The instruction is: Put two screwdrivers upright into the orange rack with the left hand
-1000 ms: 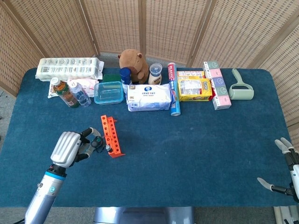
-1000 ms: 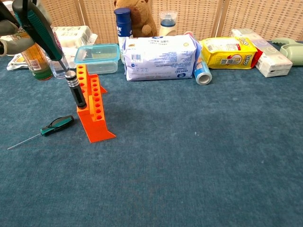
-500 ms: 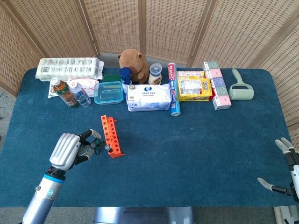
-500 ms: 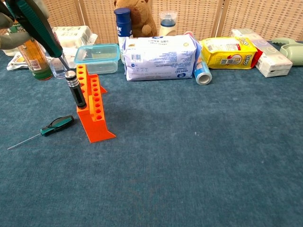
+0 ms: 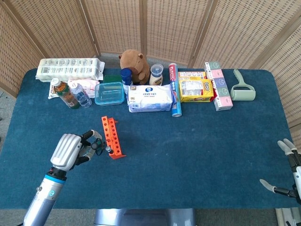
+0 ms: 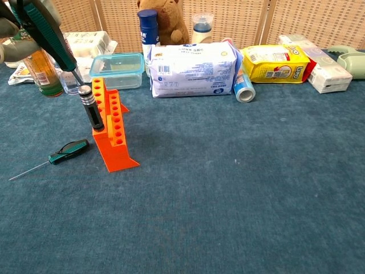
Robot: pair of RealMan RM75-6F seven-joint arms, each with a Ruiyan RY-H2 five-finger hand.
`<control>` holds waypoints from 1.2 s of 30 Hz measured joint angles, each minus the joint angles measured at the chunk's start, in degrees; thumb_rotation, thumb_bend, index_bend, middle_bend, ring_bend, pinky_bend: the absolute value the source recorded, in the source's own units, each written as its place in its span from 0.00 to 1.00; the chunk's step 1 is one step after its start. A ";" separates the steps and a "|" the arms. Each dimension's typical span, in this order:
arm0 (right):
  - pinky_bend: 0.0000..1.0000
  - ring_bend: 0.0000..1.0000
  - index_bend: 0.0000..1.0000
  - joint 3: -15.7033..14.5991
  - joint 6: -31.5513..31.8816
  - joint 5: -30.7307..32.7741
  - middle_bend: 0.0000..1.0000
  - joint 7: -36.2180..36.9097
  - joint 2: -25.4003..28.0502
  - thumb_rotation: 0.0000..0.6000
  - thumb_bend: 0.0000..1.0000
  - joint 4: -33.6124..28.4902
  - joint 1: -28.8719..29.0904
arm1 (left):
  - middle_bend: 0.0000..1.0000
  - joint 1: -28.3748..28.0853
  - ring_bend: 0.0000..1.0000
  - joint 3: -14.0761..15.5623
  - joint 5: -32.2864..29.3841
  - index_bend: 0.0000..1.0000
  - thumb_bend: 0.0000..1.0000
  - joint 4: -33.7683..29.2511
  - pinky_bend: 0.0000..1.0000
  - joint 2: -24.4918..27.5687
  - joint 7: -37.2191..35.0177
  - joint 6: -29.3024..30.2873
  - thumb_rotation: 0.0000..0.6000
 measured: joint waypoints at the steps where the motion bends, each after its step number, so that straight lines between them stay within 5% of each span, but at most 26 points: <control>1: 0.00 0.06 0.03 0.00 0.01 -0.01 0.00 0.04 0.01 0.90 0.00 0.00 0.00 | 0.99 -0.02 0.99 -0.03 -0.10 0.49 0.44 0.03 1.00 -0.04 0.05 -0.01 1.00; 36: 0.00 0.06 0.03 -0.06 -0.03 -0.11 0.00 0.04 0.06 0.90 0.00 -0.02 0.01 | 0.99 -0.14 0.99 -1.27 -3.60 0.49 0.44 3.67 1.00 -0.72 -4.39 -1.02 1.00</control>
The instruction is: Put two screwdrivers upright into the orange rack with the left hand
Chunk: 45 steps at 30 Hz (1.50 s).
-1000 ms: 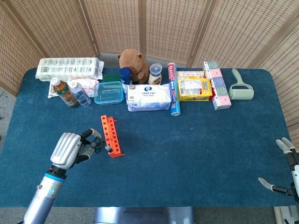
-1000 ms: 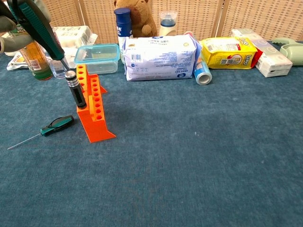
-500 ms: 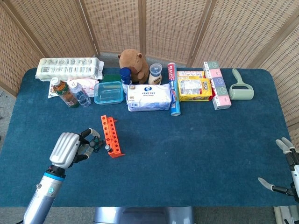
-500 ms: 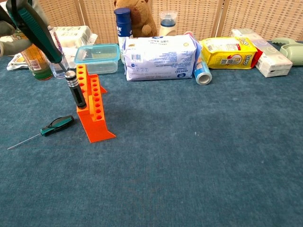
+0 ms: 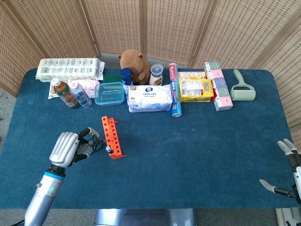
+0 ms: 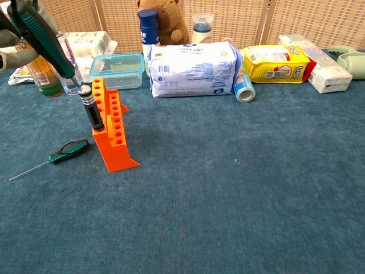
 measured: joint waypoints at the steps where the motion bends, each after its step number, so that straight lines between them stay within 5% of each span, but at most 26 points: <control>1: 0.00 0.06 0.03 -0.01 -0.03 0.00 0.00 -0.04 0.00 0.90 0.00 -0.01 0.01 | 0.99 -0.13 0.99 -0.32 -0.74 0.49 0.44 0.51 1.00 -0.09 -0.35 -0.20 1.00; 16: 0.00 0.06 0.02 0.14 -0.42 0.67 0.00 -0.16 -0.02 0.90 0.00 -0.05 0.16 | 0.99 -4.38 0.99 -4.33 -11.14 0.49 0.44 7.12 1.00 -2.47 -2.13 -5.43 1.00; 33: 0.00 0.06 0.02 0.13 -0.31 0.52 0.00 0.62 0.30 0.90 0.00 0.07 0.08 | 0.99 -6.97 0.99 -3.57 -15.13 0.49 0.43 6.80 1.00 -4.15 4.20 -5.61 1.00; 45: 0.00 0.06 0.02 0.13 -0.29 0.51 0.00 0.67 0.34 0.90 0.00 0.07 0.06 | 0.99 -7.87 0.99 -2.99 -16.48 0.37 0.39 6.11 1.00 -3.62 5.94 -5.59 1.00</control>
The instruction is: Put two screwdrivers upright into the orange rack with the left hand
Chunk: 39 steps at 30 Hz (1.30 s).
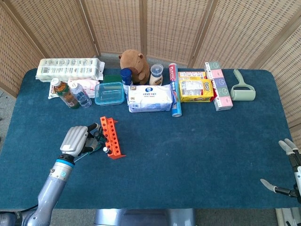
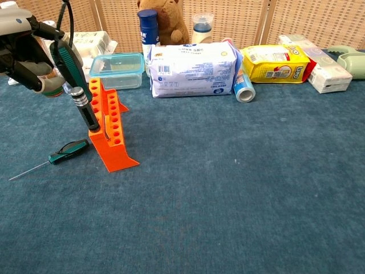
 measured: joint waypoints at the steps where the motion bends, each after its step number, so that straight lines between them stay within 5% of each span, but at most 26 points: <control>1: 0.00 0.06 0.02 -0.01 0.05 -0.03 0.00 -0.01 0.01 0.90 0.00 -0.02 -0.03 | 0.99 -0.09 0.99 0.13 -0.20 0.36 0.37 -0.06 1.00 0.12 0.28 -0.11 1.00; 10: 0.00 0.06 0.03 -0.02 0.21 -0.13 0.00 0.12 0.10 0.89 0.00 -0.03 -0.11 | 0.99 -0.70 0.99 0.56 -1.22 0.19 0.28 -0.82 1.00 0.93 1.57 -0.06 1.00; 22: 0.00 0.06 0.03 -0.15 0.04 -0.38 0.00 -0.40 -0.04 0.90 0.00 -0.21 -0.06 | 0.99 1.34 0.99 1.59 3.63 0.18 0.27 -2.93 1.00 3.98 -1.20 2.00 1.00; 28: 0.00 0.06 0.03 -0.18 0.13 -0.46 0.00 -0.92 -0.20 0.90 0.00 -0.40 -0.08 | 0.81 4.63 0.95 4.61 13.65 0.16 0.20 -3.50 0.98 8.31 -5.55 3.81 1.00; 31: 0.00 0.06 0.02 -0.20 0.14 -0.51 0.00 -1.19 -0.28 0.90 0.00 -0.51 -0.08 | 0.59 6.98 0.74 7.05 19.91 0.12 0.19 -2.60 0.89 10.60 -8.44 5.34 1.00; 36: 0.00 0.06 0.03 -0.22 -0.05 -0.45 0.00 -1.97 -0.56 0.90 0.00 -0.79 0.01 | 0.10 12.16 0.20 12.88 29.33 0.01 0.17 1.35 0.60 14.35 -13.57 8.92 1.00; 39: 0.00 0.06 0.03 -0.22 -0.29 -0.27 0.00 -2.79 -0.83 0.90 0.00 -0.97 0.12 | 0.00 15.98 0.05 16.07 33.23 0.00 0.16 5.52 0.48 15.67 -15.63 12.80 1.00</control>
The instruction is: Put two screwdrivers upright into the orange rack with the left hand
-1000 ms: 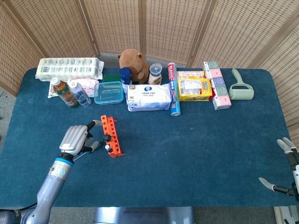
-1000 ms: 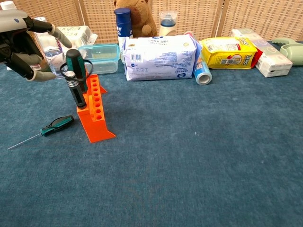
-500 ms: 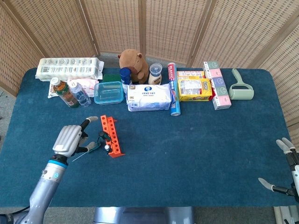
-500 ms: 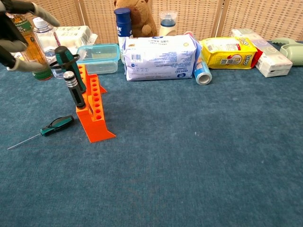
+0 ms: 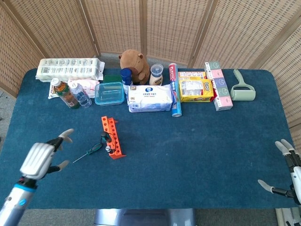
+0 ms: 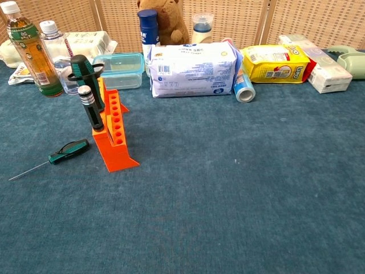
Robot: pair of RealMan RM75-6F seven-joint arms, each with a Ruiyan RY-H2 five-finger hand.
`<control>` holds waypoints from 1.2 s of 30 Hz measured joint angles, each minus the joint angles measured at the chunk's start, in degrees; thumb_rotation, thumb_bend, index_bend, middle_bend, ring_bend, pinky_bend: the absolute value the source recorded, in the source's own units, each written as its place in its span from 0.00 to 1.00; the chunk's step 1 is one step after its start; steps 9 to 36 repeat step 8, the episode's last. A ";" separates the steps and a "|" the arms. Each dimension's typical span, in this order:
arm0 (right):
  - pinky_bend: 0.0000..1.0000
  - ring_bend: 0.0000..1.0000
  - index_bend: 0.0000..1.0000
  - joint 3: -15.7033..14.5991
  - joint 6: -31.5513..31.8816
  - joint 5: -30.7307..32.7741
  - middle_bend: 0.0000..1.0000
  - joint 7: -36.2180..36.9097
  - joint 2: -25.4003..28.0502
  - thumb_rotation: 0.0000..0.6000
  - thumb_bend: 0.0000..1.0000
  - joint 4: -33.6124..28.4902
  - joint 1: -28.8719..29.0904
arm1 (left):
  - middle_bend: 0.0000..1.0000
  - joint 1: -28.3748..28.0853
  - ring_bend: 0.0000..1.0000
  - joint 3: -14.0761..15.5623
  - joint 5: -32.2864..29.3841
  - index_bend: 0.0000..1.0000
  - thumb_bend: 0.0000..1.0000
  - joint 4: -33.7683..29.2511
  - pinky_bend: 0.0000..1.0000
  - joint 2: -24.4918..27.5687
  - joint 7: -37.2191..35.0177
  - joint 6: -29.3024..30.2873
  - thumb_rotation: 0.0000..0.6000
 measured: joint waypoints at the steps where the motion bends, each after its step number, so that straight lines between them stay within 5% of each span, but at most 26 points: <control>1: 0.00 0.06 0.03 0.01 -0.13 0.12 0.00 -0.35 -0.12 0.90 0.00 -0.06 0.06 | 0.00 1.54 0.03 0.62 0.97 0.00 0.16 1.74 0.44 0.21 -0.32 1.87 1.00; 7: 0.00 0.06 0.02 0.06 -0.38 0.30 0.00 -2.10 -0.70 0.90 0.00 -0.24 0.23 | 0.00 9.57 0.00 2.19 1.15 0.00 0.15 7.66 0.26 -0.13 0.94 10.18 1.00; 36: 0.00 0.06 0.02 0.06 -0.29 0.24 0.00 -2.51 -0.81 0.90 0.00 -0.24 0.22 | 0.00 10.51 0.00 2.28 0.90 0.00 0.15 8.16 0.25 -0.39 1.15 10.99 1.00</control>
